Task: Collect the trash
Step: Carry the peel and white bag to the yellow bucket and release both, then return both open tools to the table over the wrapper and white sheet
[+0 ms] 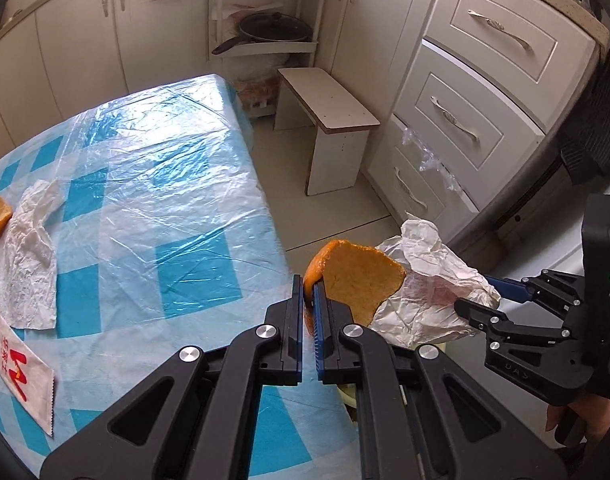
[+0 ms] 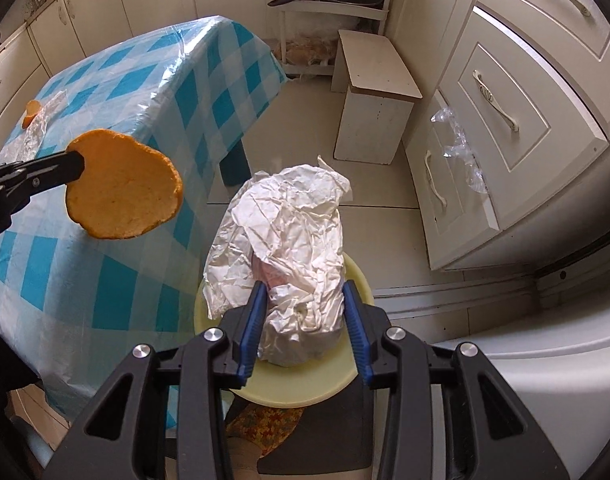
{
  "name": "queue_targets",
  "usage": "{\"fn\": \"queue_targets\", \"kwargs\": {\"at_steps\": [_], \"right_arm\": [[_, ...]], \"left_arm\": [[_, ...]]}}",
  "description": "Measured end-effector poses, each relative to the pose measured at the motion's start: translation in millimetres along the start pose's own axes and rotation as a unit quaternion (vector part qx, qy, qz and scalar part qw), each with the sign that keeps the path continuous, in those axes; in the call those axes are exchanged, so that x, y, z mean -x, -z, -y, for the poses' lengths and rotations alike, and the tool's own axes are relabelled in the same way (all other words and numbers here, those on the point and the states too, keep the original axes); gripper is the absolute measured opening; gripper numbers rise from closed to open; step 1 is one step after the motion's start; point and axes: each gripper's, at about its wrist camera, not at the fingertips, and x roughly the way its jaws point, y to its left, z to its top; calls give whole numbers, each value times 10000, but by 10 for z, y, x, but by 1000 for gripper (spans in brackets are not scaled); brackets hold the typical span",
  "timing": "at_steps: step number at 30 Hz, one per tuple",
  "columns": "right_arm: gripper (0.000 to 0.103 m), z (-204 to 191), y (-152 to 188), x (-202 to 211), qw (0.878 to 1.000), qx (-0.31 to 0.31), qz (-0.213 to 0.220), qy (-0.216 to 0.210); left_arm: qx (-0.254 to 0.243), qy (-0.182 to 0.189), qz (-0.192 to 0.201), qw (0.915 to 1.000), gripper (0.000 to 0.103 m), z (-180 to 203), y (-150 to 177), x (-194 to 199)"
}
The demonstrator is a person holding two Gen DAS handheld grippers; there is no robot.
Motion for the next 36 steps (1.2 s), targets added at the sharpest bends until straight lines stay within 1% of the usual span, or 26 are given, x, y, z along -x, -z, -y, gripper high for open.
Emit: {"fn": "queue_targets", "kwargs": {"at_steps": [4, 10, 12, 15, 18, 21, 26, 28, 29, 31, 33, 36], "right_arm": [[39, 6, 1, -14, 10000, 36, -32, 43], [40, -10, 11, -35, 9998, 103, -88, 147], [42, -36, 23, -75, 9993, 207, -186, 261], [42, -59, 46, -133, 9982, 336, -309, 392], [47, -43, 62, -160, 9969, 400, -378, 565], [53, 12, 48, -146, 9967, 328, -363, 654], [57, 89, 4, -64, 9968, 173, -213, 751], [61, 92, -13, -31, 9968, 134, -147, 780], [62, 91, -27, -7, 9968, 116, -101, 789], [62, 96, -67, 58, 9975, 32, 18, 702], [62, 98, -129, 138, 9981, -70, 182, 584], [65, 77, -241, 287, 9980, -262, 489, 293]], "left_arm": [[-151, -5, -3, 9999, 5, 148, 12, -37], [-263, -1, -20, 9997, 5, 257, 35, -75], [-292, -3, -75, 9995, 5, 290, 56, -117], [-383, 33, -251, 9989, 5, 384, 108, -215], [-472, 41, -419, 9980, 7, 469, 163, -311], [-479, 90, -535, 9974, 11, 495, 201, -375], [-422, 118, -531, 9976, 20, 458, 173, -362], [-379, 124, -518, 9979, 21, 428, 155, -344], [-360, 127, -508, 9980, 22, 408, 146, -327], [-335, 108, -448, 9984, 23, 357, 128, -262], [-333, 50, -359, 9988, 27, 287, 119, -175], [-259, -83, -239, 9993, 31, 110, 115, -27]]}}
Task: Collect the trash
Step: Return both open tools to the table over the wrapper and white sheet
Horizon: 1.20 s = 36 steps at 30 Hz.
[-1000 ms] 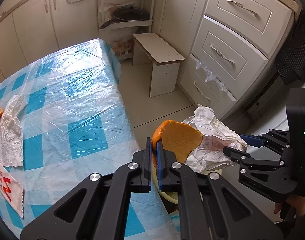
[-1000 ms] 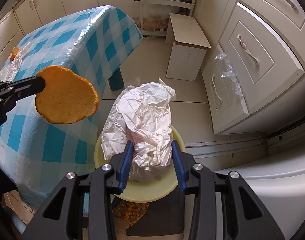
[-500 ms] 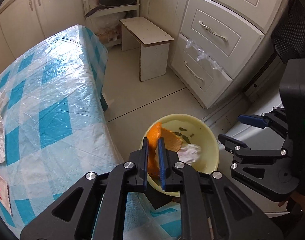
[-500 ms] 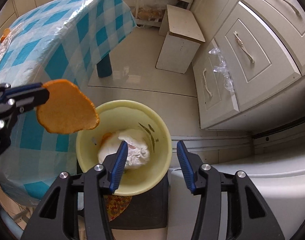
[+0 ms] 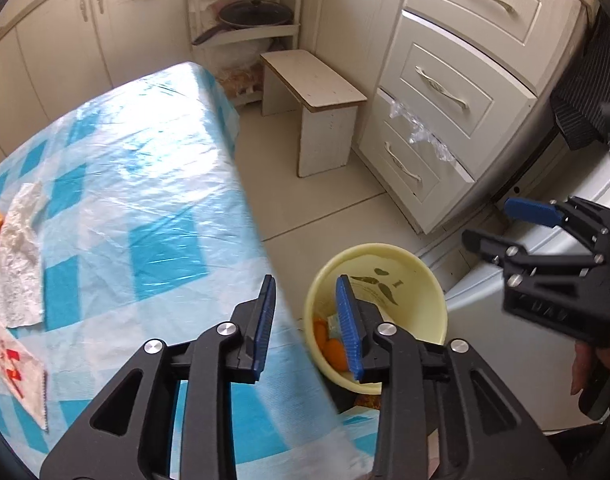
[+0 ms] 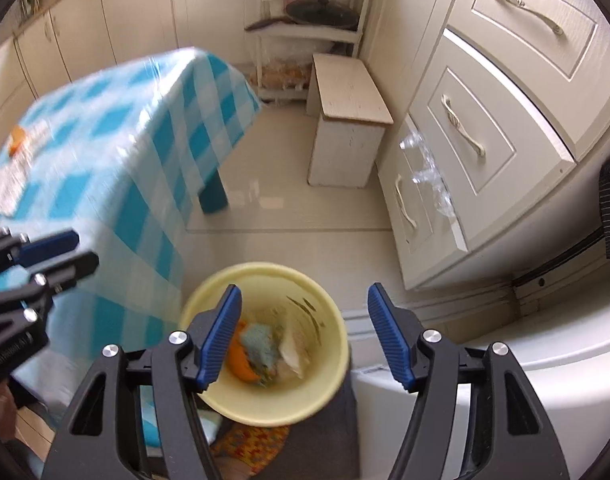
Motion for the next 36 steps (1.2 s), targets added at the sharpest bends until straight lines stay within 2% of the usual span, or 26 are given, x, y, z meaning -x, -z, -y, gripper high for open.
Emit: {"fn": "queue_targets", "kwargs": {"at_steps": [5, 9, 12, 16, 18, 21, 25, 29, 35, 36], "right_arm": [[68, -155, -214, 224, 9959, -336, 466, -695], [68, -401, -368, 298, 9880, -466, 600, -1344], [68, -727, -473, 300, 9822, -376, 590, -1741], [68, -1338, -613, 284, 9773, -17, 528, -2052], [68, -1649, -654, 259, 9754, 182, 496, -2139], [72, -2138, -706, 151, 9714, 487, 317, -2302], [72, -2690, -787, -27, 9688, 831, 128, -2332], [73, -3043, -844, -212, 9695, 946, 103, -2260], [72, -3282, -896, -443, 9733, 990, 81, -2068], [65, -3305, -892, -456, 9736, 1052, 89, -2026]], "left_arm": [[303, -341, 264, 9986, 36, -495, 1, 307], [900, -710, 538, 9920, 43, -1174, -18, 620], [1541, -1048, 566, 9808, 44, -1791, 36, 794], [2437, -1384, 378, 9592, 44, -2572, 239, 925], [2731, -1532, 234, 9494, 44, -2896, 375, 974], [2937, -1571, 76, 9429, 44, -3216, 567, 1017], [3012, -1453, -50, 9424, 45, -3385, 774, 1062], [2992, -1301, -63, 9452, 47, -3500, 877, 1144], [3004, -1171, -92, 9465, 48, -3644, 965, 1215], [3003, -1164, -101, 9467, 48, -3663, 976, 1220]]}}
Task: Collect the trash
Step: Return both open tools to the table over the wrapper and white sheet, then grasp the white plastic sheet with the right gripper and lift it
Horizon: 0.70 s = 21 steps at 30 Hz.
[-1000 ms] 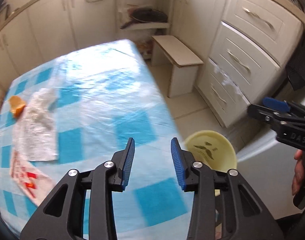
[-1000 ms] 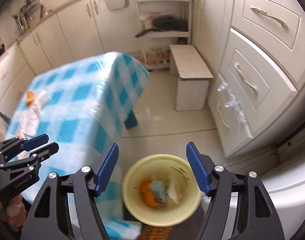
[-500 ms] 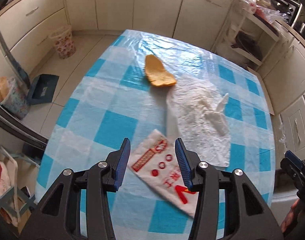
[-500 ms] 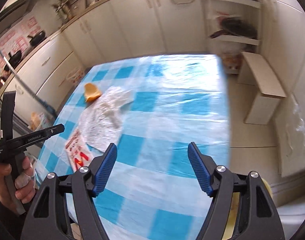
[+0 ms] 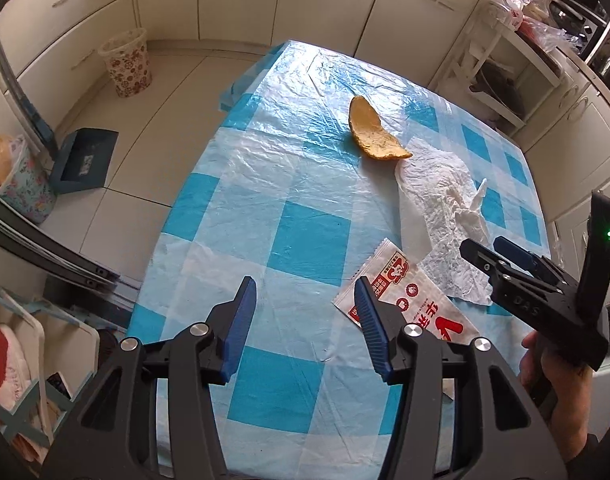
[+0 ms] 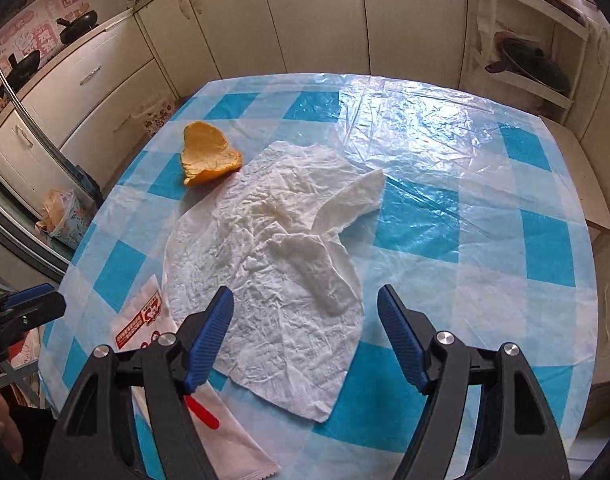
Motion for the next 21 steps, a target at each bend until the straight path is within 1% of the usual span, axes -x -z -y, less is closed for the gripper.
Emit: {"fn": "queue_targets", "kwargs": {"at_steps": [1, 2, 3, 4, 5, 7, 10, 13, 16, 17, 21], "right_arm": [[52, -9, 0, -24, 10000, 42, -22, -8], [44, -28, 3, -22, 9999, 100, 17, 55], [13, -41, 1, -16, 9999, 158, -5, -1], [4, -35, 0, -11, 9998, 121, -64, -139], [4, -27, 3, 23, 9996, 72, -5, -264], [4, -19, -15, 136, 9992, 50, 129, -377], [4, 32, -53, 411, 9965, -105, 454, -697], [4, 156, -81, 816, 9885, -290, 1001, -1098], [4, 305, -103, 1219, 9800, -420, 1538, -1195], [4, 341, -102, 1317, 9779, -446, 1653, -1196], [4, 555, -38, 1576, 9759, -550, 1816, -1079]], "left_arm": [[-2, 8, -16, 10000, 48, -17, -2, -2], [-2, 19, -32, 10000, 48, -29, -1, -4], [-7, 24, -46, 10000, 48, -37, -2, -8], [-15, 27, -58, 10000, 48, -37, -1, -11], [-30, 29, -64, 10000, 48, -30, 3, -14], [-88, 25, -74, 9999, 48, 7, 14, -20], [-231, -3, -83, 9997, 49, 92, 38, -38], [-435, -66, -96, 9990, 49, 199, 72, -67], [-723, -95, -137, 9972, 49, 353, 121, -103], [-826, -103, -144, 9964, 51, 412, 143, -118], [-1189, -59, -210, 9927, 57, 632, 227, -177]]}}
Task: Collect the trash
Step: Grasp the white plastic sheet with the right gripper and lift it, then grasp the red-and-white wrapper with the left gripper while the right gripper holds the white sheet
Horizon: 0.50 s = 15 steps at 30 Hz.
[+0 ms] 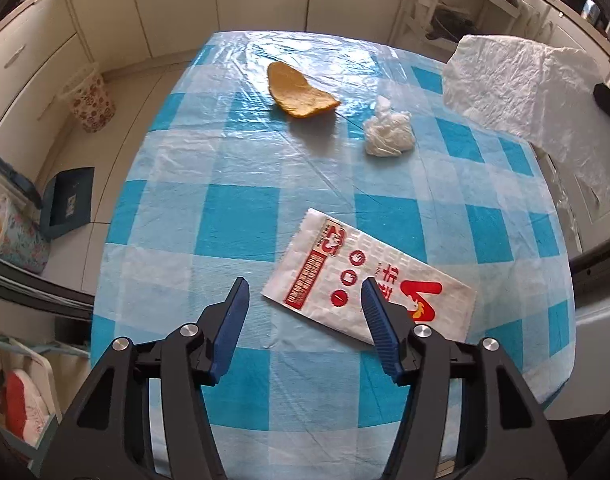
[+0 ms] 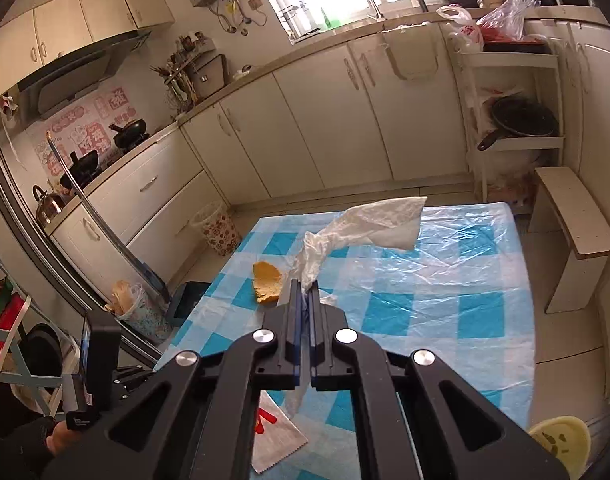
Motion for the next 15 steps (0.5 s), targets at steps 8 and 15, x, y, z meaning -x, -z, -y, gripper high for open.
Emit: {"fn": "queue_targets", "kwargs": {"at_steps": [8, 15], "right_arm": [[4, 205, 145, 129, 9996, -32, -200, 194], [4, 99, 269, 35, 9980, 176, -604, 2]], "left_arm": [[-535, -141, 42, 9985, 64, 202, 47, -28], [-254, -161, -161, 9994, 69, -6, -8, -209]]}}
